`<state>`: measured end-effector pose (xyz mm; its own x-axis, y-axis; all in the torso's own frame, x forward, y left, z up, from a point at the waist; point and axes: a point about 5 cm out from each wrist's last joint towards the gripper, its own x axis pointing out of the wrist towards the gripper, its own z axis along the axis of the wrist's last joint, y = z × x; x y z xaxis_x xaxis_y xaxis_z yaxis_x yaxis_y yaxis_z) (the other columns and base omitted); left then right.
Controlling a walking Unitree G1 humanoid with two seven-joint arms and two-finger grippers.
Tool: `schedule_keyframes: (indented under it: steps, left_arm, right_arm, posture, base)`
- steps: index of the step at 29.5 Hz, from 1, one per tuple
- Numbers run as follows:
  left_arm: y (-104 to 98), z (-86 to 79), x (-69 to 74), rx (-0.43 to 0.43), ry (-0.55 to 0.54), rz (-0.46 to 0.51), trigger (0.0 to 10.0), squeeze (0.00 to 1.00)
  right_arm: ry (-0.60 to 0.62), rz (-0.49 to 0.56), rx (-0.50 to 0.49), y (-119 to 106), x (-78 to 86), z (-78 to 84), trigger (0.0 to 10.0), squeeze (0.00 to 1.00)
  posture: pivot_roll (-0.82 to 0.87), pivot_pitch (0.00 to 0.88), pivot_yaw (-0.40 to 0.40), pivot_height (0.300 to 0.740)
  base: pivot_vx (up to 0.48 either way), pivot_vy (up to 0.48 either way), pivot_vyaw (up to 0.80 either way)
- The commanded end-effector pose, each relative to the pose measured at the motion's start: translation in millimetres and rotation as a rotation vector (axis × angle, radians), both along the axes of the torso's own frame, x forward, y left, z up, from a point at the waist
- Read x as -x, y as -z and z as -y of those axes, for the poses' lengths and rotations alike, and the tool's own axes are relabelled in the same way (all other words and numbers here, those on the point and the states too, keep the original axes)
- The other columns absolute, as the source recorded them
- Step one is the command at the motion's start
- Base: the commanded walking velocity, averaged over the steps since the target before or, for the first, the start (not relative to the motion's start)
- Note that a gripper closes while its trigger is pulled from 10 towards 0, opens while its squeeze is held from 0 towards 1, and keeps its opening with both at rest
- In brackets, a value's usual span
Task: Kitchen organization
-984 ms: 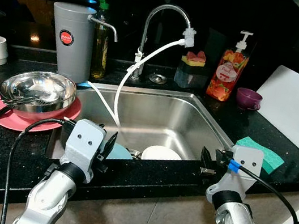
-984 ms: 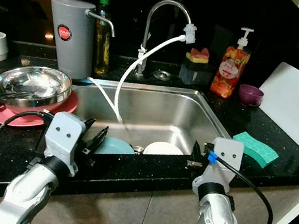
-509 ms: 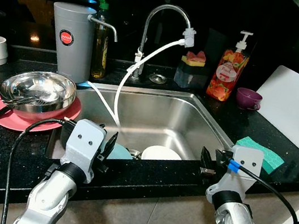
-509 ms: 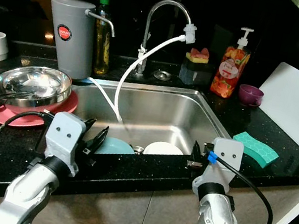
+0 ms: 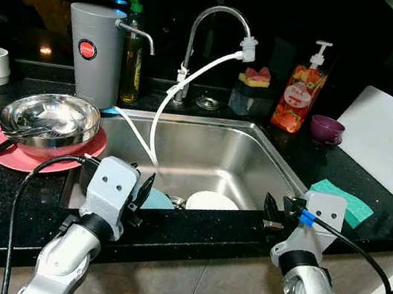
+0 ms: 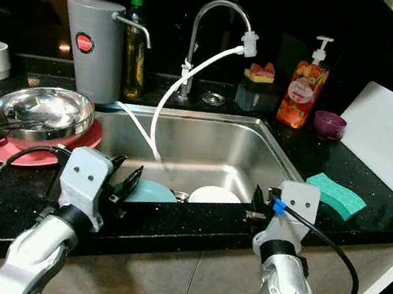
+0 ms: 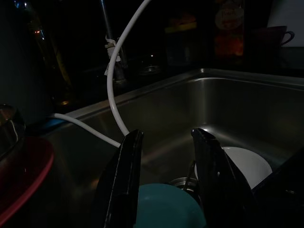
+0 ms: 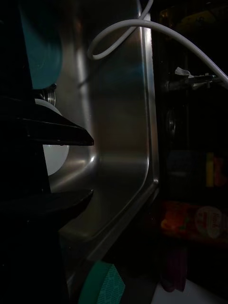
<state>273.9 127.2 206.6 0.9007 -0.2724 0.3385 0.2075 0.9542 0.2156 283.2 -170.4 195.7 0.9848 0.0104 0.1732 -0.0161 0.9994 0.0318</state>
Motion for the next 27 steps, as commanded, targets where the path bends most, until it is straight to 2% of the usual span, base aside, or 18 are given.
schedule_keyframes:
  steps: [1, 27]
  left_arm:
    - [0.9, 4.1, -0.7, 0.005, 0.017, -0.001, 10.0, 0.0]
    - [1.0, 3.5, -5.3, 0.006, 0.019, -0.004, 10.0, 0.0]
  right_arm:
    - [0.004, -0.005, -0.006, 0.9, 1.8, 0.5, 10.0, 0.0]
    - [0.013, -0.002, -0.009, 1.3, 1.7, 0.8, 10.0, 0.0]
  posture:
    - [0.07, 0.068, -0.081, 0.74]
    - [0.05, 0.05, -0.07, 0.74]
  base:
    - [0.0, 0.0, 0.0]
    - [0.0, 0.0, 0.0]
